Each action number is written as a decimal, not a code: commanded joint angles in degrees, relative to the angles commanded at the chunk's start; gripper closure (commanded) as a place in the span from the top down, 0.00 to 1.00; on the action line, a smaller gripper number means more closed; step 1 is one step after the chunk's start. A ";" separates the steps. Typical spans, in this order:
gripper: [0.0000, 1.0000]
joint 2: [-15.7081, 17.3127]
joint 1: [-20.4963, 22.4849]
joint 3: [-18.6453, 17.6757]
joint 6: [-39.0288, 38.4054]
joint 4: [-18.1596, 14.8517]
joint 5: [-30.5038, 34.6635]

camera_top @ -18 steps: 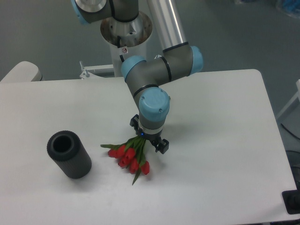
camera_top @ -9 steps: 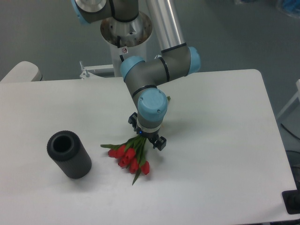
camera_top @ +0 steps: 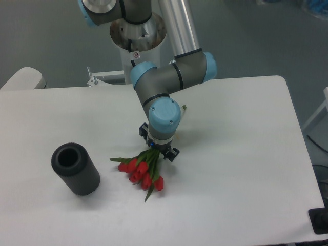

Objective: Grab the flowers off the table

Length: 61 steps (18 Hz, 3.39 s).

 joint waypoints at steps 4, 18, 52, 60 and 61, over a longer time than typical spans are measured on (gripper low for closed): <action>0.10 0.00 0.00 0.62 0.00 -0.09 0.00; 0.00 -3.16 1.40 11.68 2.19 -1.23 2.02; 0.00 -14.68 8.00 33.93 22.15 -11.07 2.46; 0.00 -14.68 7.91 33.84 22.15 -11.07 2.46; 0.00 -14.68 7.91 33.84 22.15 -10.99 2.46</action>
